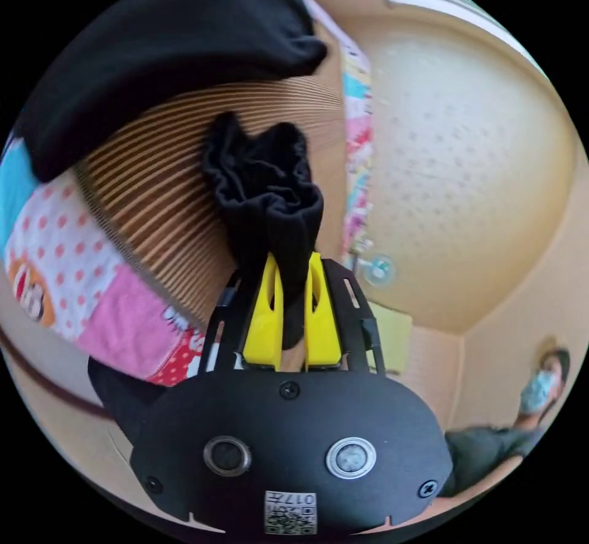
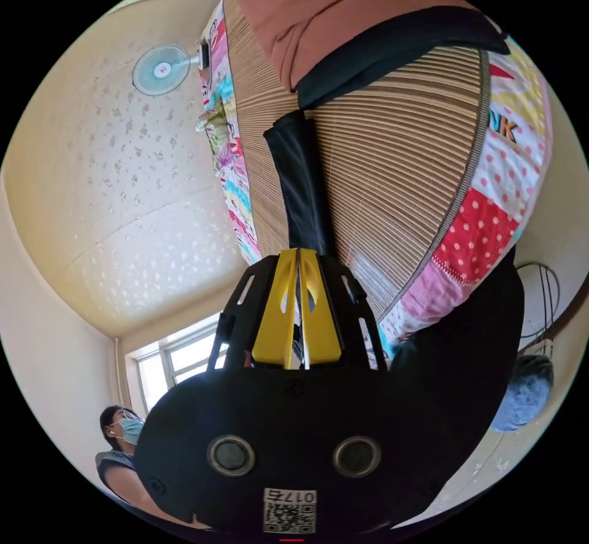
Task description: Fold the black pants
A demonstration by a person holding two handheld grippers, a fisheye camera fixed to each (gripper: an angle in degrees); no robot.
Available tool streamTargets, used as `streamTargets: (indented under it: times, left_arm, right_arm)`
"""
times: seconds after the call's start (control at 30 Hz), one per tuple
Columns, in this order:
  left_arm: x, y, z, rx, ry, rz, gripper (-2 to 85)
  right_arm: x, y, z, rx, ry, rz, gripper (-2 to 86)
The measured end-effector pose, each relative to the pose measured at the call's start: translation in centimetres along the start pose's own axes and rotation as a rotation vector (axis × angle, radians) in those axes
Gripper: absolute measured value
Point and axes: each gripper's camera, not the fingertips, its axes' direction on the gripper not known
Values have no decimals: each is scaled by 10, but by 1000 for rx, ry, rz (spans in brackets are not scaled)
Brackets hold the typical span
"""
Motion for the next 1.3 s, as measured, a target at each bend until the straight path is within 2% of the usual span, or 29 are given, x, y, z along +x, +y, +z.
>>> streamTargets:
  times: [0.03, 0.1, 0.2, 0.3, 0.43, 0.57, 0.67, 0.7, 0.73, 0.83, 0.97, 1.03, 1.13, 1.27, 1.3]
  left_arm:
    - [18, 1, -13, -17, 21, 107, 54]
    - [25, 6, -35, -11, -54, 176, 56]
    - [-17, 15, -68, 73, -276, -109, 56]
    - [-17, 23, -63, 118, -245, -89, 52]
    - [55, 47, 8, 51, -127, 132, 52]
    - [131, 101, 103, -94, -158, 342, 58]
    - [168, 157, 193, -286, -172, 512, 82]
    - [170, 177, 229, -401, -160, 560, 96]
    - [166, 193, 260, -524, -124, 578, 100]
    - [142, 215, 293, -648, -53, 568, 79]
    - [95, 198, 285, -550, -250, 479, 111]
    - [53, 177, 270, -441, -446, 409, 145]
    - [-12, 149, 257, -363, -603, 274, 198]
    - [-101, 131, 256, -401, -617, 123, 204]
    - [-129, 130, 259, -438, -545, 59, 187]
  right_arm:
    - [-3, 5, -5, 22, -26, 10, 3]
    - [-6, 11, -8, 50, -71, 24, 3]
    - [-6, 19, -4, 63, -143, 53, 4]
    - [-1, 26, 4, 68, -218, 109, 4]
    - [3, 33, 7, 104, -360, 164, 3]
    - [2, 35, -1, 136, -403, 197, 3]
    - [-1, 35, -10, 152, -406, 204, 3]
    - [-2, 35, -14, 157, -406, 204, 3]
    - [-2, 35, -18, 161, -403, 204, 3]
    - [-2, 37, -25, 164, -404, 215, 4]
    - [-3, 39, -33, 153, -402, 209, 4]
    - [-7, 37, -37, 111, -350, 194, 4]
    - [-15, 35, -36, 46, -279, 165, 5]
    - [-26, 33, -30, -19, -236, 133, 4]
    - [-28, 33, -26, -37, -228, 128, 4]
